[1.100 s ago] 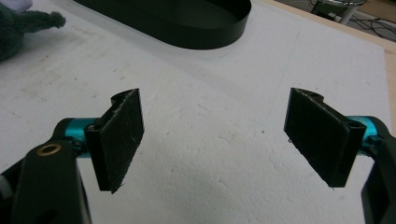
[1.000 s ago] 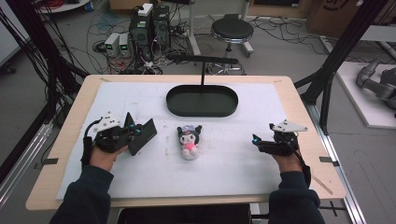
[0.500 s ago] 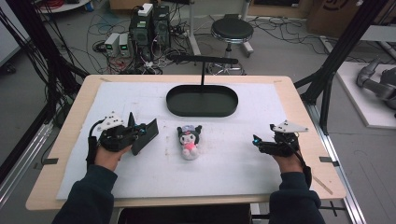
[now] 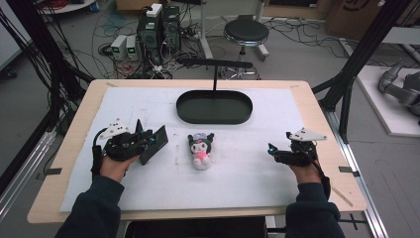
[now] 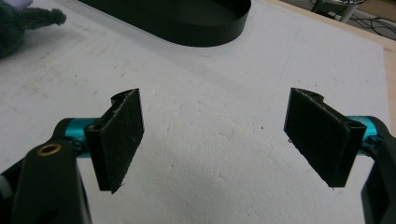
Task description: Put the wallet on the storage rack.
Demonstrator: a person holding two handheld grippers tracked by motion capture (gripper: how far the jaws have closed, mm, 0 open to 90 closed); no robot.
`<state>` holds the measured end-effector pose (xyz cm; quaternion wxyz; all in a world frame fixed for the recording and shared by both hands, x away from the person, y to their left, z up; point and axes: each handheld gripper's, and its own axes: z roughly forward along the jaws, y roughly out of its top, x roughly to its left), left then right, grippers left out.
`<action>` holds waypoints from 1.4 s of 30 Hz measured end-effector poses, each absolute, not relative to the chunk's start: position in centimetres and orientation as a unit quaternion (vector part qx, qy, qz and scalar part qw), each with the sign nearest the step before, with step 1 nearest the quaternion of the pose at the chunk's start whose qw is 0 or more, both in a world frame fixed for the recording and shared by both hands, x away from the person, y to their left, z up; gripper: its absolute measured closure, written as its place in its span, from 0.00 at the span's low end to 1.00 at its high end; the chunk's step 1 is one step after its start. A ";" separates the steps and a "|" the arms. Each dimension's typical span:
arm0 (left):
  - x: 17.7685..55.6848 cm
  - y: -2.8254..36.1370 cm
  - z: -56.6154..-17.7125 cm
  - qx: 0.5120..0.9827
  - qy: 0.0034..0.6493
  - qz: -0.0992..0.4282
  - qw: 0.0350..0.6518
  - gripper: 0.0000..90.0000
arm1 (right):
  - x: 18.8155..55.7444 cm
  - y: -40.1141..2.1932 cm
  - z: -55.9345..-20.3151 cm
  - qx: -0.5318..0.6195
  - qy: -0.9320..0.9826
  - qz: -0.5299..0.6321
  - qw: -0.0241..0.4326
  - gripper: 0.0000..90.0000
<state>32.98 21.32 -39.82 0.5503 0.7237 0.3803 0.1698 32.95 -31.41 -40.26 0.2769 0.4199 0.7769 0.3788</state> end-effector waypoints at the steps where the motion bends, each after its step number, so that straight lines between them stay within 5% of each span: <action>1: 33.0 21.3 -39.8 0.725 0.379 0.168 0.551 0.75 | 33.0 -31.4 -40.3 0.420 0.777 0.379 0.277 0.22; 8: 32.9 21.2 -39.8 0.725 0.383 0.186 0.541 0.73 | 33.0 -31.4 -40.3 0.421 0.777 0.379 0.276 0.22; 11: 32.8 21.1 -39.7 0.729 0.384 0.192 0.533 0.94 | 33.0 -31.4 -40.3 0.419 0.778 0.377 0.277 0.23; 23: 33.0 21.4 -39.7 0.725 0.384 0.141 0.554 0.95 | 33.0 -31.4 -40.3 0.421 0.778 0.377 0.276 0.22; 38: 32.8 21.1 -39.6 0.722 0.364 0.168 0.565 0.75 | 33.0 -31.4 -40.3 0.420 0.779 0.377 0.275 0.23; 41: 32.5 21.1 -39.4 0.714 0.351 0.198 0.572 0.68 | 33.0 -31.4 -40.3 0.419 0.779 0.376 0.275 0.23; 42: 32.3 21.0 -39.2 0.710 0.347 0.221 0.571 0.58 | 33.0 -31.4 -40.3 0.420 0.779 0.376 0.274 0.23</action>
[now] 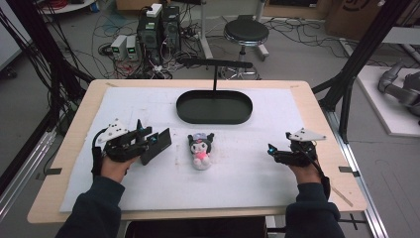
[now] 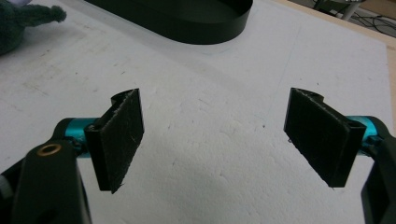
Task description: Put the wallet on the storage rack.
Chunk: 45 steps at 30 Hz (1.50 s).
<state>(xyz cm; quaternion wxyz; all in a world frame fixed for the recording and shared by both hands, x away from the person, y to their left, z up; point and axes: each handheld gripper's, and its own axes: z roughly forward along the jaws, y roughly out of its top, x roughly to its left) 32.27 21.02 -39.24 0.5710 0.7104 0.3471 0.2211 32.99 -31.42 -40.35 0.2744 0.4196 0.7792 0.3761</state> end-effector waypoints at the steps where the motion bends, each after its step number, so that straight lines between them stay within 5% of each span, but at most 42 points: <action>1: 32.0 20.9 -39.1 0.705 0.347 0.246 0.568 0.50 | 33.0 -31.4 -40.4 0.420 0.779 0.376 0.275 0.23; 6: 31.0 21.0 -38.8 0.682 0.384 0.313 0.538 0.25 | 33.0 -31.5 -40.3 0.421 0.778 0.377 0.274 0.23; 23: 30.9 20.8 -41.7 0.691 0.460 0.295 0.473 0.24 | 33.2 -31.3 -40.4 0.419 0.781 0.376 0.271 0.23; 31: 31.3 21.0 -41.9 0.700 0.460 0.278 0.470 0.59 | 33.2 -31.3 -40.4 0.419 0.781 0.376 0.270 0.23; 34: 31.4 21.1 -41.9 0.699 0.455 0.283 0.474 0.81 | 33.1 -31.3 -40.5 0.419 0.781 0.376 0.270 0.23; 45: 32.0 21.9 -40.7 0.690 0.439 0.274 0.505 0.84 | 33.1 -31.6 -40.5 0.424 0.777 0.380 0.268 0.23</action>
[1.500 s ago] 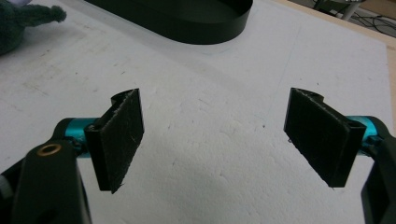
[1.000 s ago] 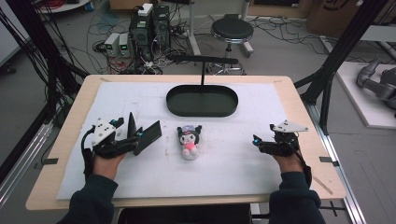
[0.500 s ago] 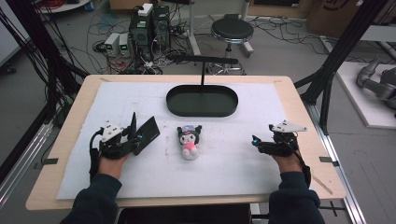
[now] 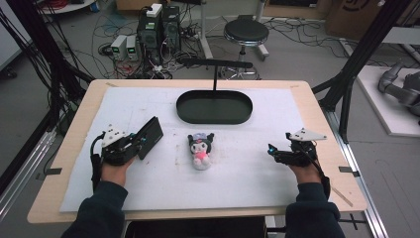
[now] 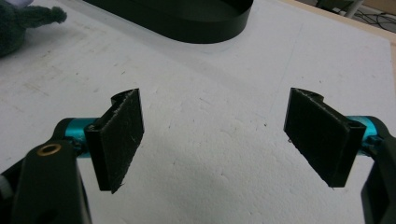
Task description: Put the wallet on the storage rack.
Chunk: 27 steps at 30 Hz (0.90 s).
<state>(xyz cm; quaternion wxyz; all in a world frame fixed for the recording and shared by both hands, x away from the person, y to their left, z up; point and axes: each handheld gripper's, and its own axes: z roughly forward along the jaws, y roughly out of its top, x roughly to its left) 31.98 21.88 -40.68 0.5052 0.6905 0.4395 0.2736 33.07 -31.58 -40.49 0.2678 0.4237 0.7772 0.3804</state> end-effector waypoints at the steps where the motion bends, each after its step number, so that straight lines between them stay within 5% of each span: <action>1: 32.1 21.9 -40.5 0.690 0.435 0.276 0.508 0.84 | 33.1 -31.6 -40.5 0.424 0.777 0.381 0.267 0.23; 16: 38.2 19.5 -35.2 0.681 0.416 0.272 0.538 0.84 | 33.2 -32.0 -40.1 0.426 0.767 0.396 0.269 0.23; 27: 43.1 16.6 -36.2 0.708 0.391 0.249 0.532 0.84 | 33.2 -32.1 -40.1 0.429 0.764 0.403 0.265 0.23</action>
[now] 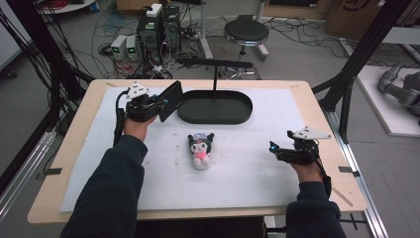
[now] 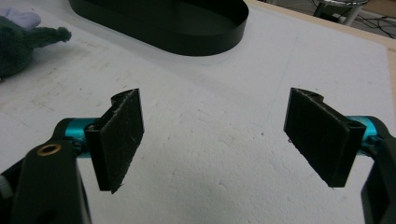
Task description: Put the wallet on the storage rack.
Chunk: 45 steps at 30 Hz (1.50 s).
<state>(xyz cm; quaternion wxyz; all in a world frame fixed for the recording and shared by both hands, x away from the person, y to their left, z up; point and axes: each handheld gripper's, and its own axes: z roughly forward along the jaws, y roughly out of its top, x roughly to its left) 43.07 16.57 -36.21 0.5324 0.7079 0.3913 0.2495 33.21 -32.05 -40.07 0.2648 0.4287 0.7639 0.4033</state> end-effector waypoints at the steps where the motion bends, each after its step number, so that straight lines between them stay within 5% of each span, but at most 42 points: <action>1: 43.4 16.3 -36.4 0.711 0.389 0.250 0.530 0.84 | 33.3 -32.1 -40.1 0.427 0.764 0.404 0.266 0.23; 34: 53.0 8.4 -39.9 0.743 0.406 0.311 0.431 0.84 | 32.9 -33.0 -40.3 0.436 0.756 0.416 0.256 0.22; 45: 52.2 8.7 -40.0 0.742 0.421 0.254 0.455 0.65 | 32.8 -32.8 -40.3 0.432 0.759 0.415 0.255 0.23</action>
